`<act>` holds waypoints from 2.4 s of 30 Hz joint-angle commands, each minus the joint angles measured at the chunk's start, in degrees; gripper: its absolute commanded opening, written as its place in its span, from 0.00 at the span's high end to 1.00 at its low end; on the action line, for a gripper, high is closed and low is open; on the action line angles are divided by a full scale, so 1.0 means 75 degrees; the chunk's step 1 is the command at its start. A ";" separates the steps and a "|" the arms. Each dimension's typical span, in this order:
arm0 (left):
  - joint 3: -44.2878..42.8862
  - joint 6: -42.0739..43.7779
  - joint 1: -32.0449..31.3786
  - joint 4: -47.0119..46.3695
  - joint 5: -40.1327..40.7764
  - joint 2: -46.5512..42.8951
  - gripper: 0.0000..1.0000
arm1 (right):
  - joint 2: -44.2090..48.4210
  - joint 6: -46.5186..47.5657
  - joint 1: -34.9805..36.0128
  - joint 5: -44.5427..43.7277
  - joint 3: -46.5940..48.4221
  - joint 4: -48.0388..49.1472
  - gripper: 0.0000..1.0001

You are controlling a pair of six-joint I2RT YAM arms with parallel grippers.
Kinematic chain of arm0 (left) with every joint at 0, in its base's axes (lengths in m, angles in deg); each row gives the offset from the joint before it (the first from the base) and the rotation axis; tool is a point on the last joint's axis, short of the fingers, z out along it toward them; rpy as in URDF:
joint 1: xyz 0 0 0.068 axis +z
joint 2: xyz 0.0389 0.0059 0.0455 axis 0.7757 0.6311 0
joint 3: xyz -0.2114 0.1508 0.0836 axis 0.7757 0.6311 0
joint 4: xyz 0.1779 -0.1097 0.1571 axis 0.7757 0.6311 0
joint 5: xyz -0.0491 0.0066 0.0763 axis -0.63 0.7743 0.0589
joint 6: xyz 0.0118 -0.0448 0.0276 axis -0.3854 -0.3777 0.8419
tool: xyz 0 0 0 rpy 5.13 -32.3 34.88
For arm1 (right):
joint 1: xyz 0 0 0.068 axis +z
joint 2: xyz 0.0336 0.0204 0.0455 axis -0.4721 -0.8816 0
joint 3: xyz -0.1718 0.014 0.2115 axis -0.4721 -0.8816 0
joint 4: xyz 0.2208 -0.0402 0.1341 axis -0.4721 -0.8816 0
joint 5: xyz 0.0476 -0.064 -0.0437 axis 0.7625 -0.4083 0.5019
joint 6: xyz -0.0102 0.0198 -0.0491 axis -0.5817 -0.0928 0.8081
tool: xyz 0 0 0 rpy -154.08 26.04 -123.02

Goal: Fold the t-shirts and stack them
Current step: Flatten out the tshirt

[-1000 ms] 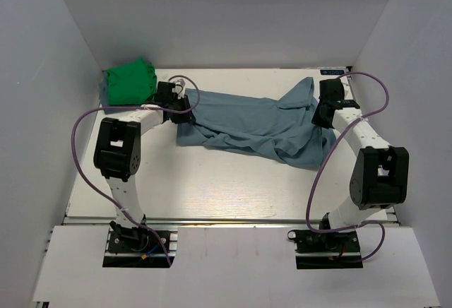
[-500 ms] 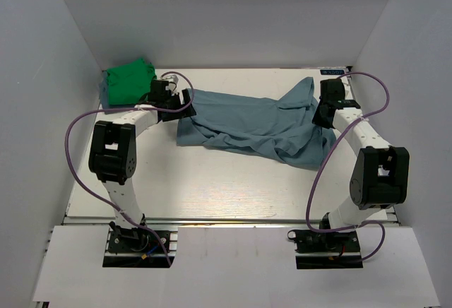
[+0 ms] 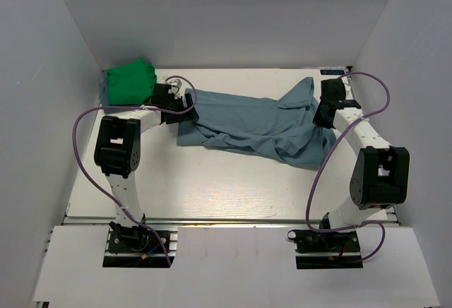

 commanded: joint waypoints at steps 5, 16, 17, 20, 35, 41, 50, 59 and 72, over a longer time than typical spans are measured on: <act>0.0107 0.0089 0.0012 -0.0494 -0.0791 -0.0016 0.15 | 0.0206 0.0095 -0.0081 -0.0053 0.0065 0.0236 1.00; 0.0599 0.0089 0.0083 -0.0402 -0.0651 -0.0707 0.35 | 0.0206 0.0118 -0.0116 -0.0064 0.0041 0.0236 1.00; 0.0669 0.0089 0.0083 -0.0401 -0.0558 -0.0824 0.35 | 0.0218 0.0153 -0.0104 -0.0041 0.0053 0.0213 1.00; 0.0822 0.0089 0.0083 -0.0401 -0.0417 -0.0931 0.37 | 0.0194 0.0165 -0.0128 -0.0030 0.0053 0.0213 1.00; 0.0623 0.0171 0.0153 -0.0588 -0.1167 -0.0521 0.65 | 0.0265 0.0188 -0.0127 0.0005 0.0076 0.0166 1.00; 0.0775 0.0171 0.0153 -0.0753 -0.1085 -0.0766 0.96 | 0.0265 0.0165 -0.0128 -0.0018 0.0076 0.0166 1.00; 0.1092 0.0241 0.0153 -0.0146 -0.0184 -0.2312 1.00 | 0.0545 0.0188 -0.0209 -0.0299 0.0497 0.0073 1.00; 0.0929 0.0065 0.0153 0.0994 0.1516 -0.4656 1.00 | 0.2291 0.0587 -0.0783 -0.1505 0.1165 -0.0068 1.00; -0.0712 0.0558 0.0153 0.1311 0.2771 -0.6437 1.00 | 0.3710 0.1736 -0.1229 -0.1331 0.3075 -0.0022 1.00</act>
